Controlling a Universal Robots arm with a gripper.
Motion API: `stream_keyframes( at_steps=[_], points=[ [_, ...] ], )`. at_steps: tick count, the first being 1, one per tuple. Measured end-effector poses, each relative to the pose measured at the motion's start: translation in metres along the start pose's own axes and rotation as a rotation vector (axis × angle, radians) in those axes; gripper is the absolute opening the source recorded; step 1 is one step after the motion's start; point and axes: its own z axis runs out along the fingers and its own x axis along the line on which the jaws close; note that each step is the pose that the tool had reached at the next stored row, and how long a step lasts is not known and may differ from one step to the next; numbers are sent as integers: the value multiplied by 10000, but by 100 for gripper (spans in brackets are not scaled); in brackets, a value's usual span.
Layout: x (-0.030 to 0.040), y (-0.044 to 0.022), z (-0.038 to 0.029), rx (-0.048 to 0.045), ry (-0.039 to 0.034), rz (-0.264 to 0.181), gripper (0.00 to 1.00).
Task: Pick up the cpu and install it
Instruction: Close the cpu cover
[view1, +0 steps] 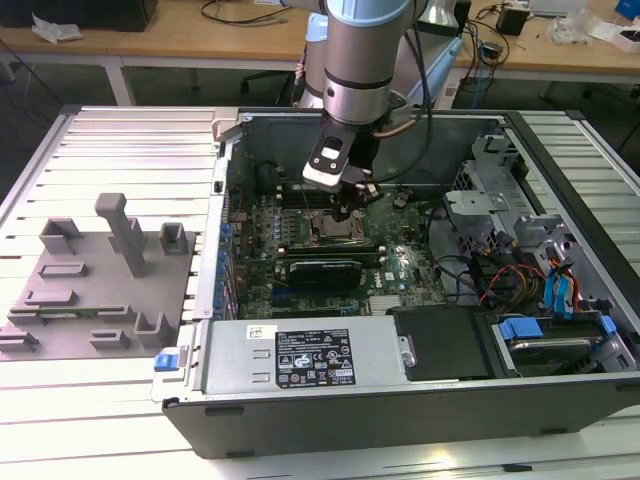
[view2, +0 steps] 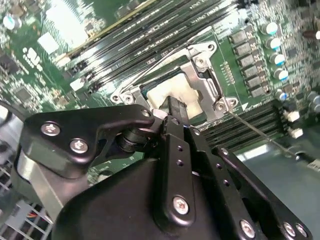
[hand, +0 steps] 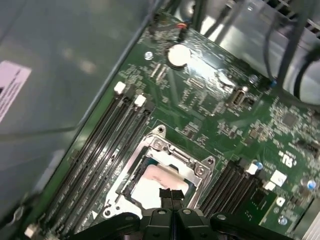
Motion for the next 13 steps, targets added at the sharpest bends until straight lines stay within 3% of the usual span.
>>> stream_keyframes(
  at_steps=[4,7,9,11,13],
  points=[
    [0,0,0,-18,-10,-730,11],
    [0,0,2,-47,-24,-1820,11],
    [0,0,2,-58,-29,-2228,11],
    [0,0,3,-84,-43,-3257,11],
    [0,0,4,-102,-52,-3922,11]
  ],
)
